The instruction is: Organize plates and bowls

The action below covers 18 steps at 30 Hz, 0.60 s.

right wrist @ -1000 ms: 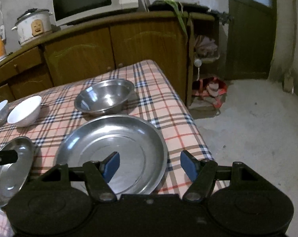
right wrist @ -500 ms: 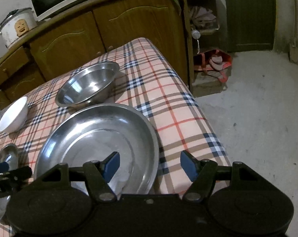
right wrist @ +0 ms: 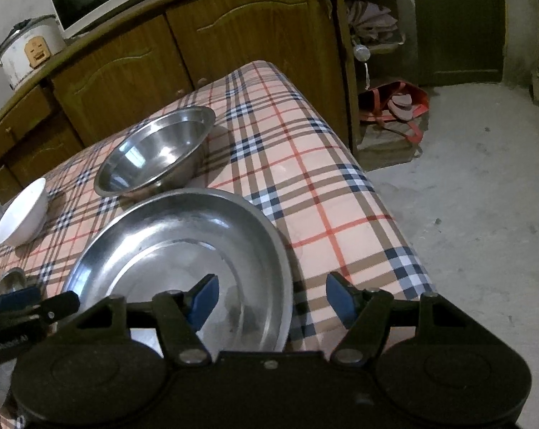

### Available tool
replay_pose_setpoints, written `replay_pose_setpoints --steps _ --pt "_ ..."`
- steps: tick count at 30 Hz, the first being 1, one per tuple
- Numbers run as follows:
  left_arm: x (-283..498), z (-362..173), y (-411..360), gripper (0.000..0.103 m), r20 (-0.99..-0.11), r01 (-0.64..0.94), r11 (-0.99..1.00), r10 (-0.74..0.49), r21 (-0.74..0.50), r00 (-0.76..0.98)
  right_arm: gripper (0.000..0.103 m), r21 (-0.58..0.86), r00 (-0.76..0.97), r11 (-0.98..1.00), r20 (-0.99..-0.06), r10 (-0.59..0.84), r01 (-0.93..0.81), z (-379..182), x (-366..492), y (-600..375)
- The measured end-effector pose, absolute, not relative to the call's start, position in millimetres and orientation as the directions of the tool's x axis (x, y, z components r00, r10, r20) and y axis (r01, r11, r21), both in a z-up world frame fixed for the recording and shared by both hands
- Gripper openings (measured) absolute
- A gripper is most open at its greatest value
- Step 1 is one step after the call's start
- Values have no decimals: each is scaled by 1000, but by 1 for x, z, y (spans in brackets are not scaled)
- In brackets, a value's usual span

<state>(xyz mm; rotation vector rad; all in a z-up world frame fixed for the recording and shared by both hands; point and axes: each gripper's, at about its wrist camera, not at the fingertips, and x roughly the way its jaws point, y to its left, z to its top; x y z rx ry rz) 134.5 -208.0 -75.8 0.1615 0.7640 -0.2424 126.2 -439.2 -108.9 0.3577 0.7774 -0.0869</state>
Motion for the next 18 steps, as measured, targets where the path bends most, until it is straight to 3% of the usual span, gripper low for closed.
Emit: replay_pose_setpoints --steps 12,13,15,16,18 --pt "141 -96 -224 65 -751 337 941 -214 13 624 74 283 725 937 -687 48 206 -110 127 -439" --pt "140 -95 -224 62 -748 337 941 -216 11 627 70 277 725 938 -687 42 208 -110 127 -439" --pt "139 -93 -226 46 -746 341 940 -230 -4 625 49 276 727 939 -686 43 206 -110 127 -439" --pt "139 -93 -227 43 -745 335 942 -221 3 630 38 283 727 937 -685 48 205 -111 127 -440" --pt "139 -92 -226 35 -743 326 946 -216 3 634 34 276 727 935 -687 28 225 -110 126 -442"
